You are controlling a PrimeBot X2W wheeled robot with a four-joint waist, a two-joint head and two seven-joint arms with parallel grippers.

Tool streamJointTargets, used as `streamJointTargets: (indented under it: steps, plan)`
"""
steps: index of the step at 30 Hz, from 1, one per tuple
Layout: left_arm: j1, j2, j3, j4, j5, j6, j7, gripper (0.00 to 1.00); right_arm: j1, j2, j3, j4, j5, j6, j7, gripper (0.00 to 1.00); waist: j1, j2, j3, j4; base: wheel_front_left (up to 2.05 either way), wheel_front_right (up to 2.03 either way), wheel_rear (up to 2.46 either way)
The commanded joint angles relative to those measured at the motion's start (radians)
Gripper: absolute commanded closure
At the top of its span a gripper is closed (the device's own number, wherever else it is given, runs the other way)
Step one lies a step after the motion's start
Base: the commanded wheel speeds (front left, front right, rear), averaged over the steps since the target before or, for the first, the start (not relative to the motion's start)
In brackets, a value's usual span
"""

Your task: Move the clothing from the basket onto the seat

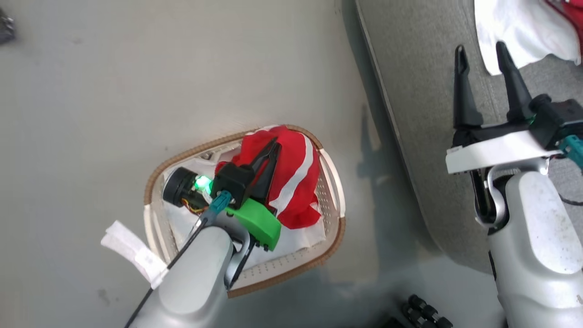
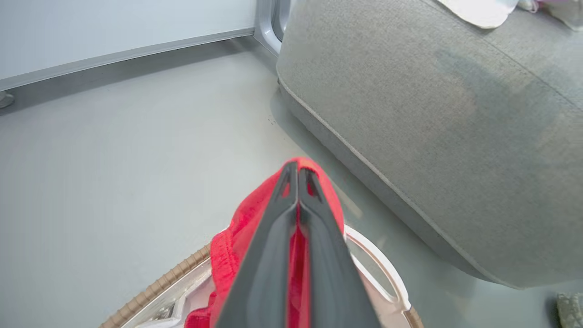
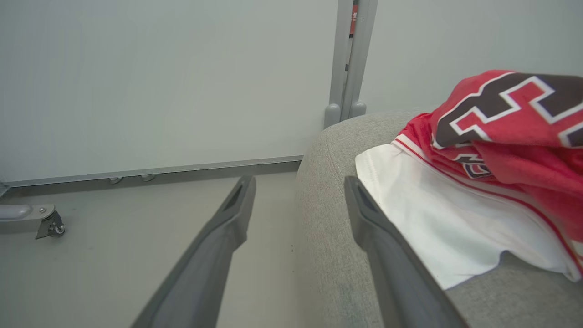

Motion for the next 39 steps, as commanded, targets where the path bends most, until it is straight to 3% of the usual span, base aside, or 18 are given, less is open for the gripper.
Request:
streamJointTargets:
  steps: [1, 18, 33, 39]
  plan:
    - [0.039, 0.002, 0.011, -0.032, -0.008, 0.0, -0.001, 1.0, 0.033, -0.009, 0.002, 0.01, -0.007, -0.001, -0.002, 0.0, 0.0, 0.0073, -0.124, 0.082, 0.0, 0.0, 0.0]
    - [0.222, 0.002, 0.158, -0.368, -0.07, 0.008, -0.001, 1.0, 0.234, -0.011, 0.011, 0.081, -0.001, -0.001, -0.002, 0.0, 0.0, 0.0073, -0.44, 0.205, 0.0, 0.0, 0.0]
    - [0.228, 0.002, 0.212, -0.424, -0.081, -0.003, -0.001, 1.0, 0.364, 0.001, 0.07, 0.138, -0.005, -0.001, -0.002, 0.0, 0.0, 0.0073, -0.599, 0.236, 0.0, 0.0, 0.0]
    - [0.228, 0.002, 0.201, -0.442, -0.104, -0.002, -0.001, 1.0, 0.362, -0.008, 0.194, 0.123, 0.004, -0.001, -0.002, 0.0, 0.0, 0.0073, -0.615, 0.257, 0.0, 0.0, 0.0]
